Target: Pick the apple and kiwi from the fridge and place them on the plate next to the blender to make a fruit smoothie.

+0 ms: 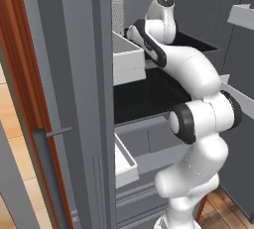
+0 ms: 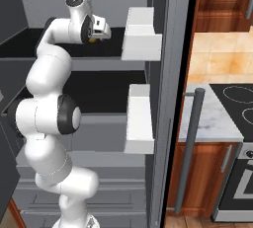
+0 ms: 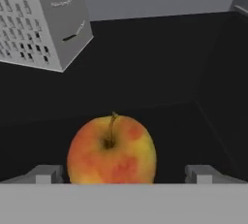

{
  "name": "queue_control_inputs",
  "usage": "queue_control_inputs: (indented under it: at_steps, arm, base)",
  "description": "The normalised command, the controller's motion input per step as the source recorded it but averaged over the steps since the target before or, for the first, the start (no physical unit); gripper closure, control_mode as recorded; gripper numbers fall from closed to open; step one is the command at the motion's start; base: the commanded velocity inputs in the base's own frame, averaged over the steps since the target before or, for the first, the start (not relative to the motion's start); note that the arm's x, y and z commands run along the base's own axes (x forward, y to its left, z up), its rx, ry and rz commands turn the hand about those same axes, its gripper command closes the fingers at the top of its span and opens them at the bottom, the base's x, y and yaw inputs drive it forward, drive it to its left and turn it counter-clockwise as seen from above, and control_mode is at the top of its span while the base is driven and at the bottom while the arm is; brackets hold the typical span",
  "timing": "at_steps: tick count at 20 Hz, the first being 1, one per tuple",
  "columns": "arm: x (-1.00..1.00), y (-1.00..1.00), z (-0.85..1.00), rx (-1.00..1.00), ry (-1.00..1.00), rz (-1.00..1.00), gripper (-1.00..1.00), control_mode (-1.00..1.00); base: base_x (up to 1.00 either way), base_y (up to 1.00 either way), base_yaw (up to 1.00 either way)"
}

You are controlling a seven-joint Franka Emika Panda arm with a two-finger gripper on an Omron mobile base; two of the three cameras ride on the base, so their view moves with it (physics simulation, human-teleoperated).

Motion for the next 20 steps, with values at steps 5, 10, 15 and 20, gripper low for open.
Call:
queue_control_inputs:
  at_steps: [5,10,15,20]
  arm:
    - [0.58,0.06,-0.13,0.0,0.0,0.0,-1.0,-1.0]
    - [0.13,0.0,-0.31,0.0,0.01,0.0,-1.0,-1.0]
    - [-0.19,0.0,-0.59,0.0,0.0,0.0,1.0,-1.0]
    - [-0.02,-0.03,-0.18,0.01,0.0,0.0,1.0,-1.0]
  base:
    - [0.0,0.0,0.0]
    - [0.0,0.0,0.0]
    - [0.0,0.0,0.0]
    - [0.0,0.0,0.0]
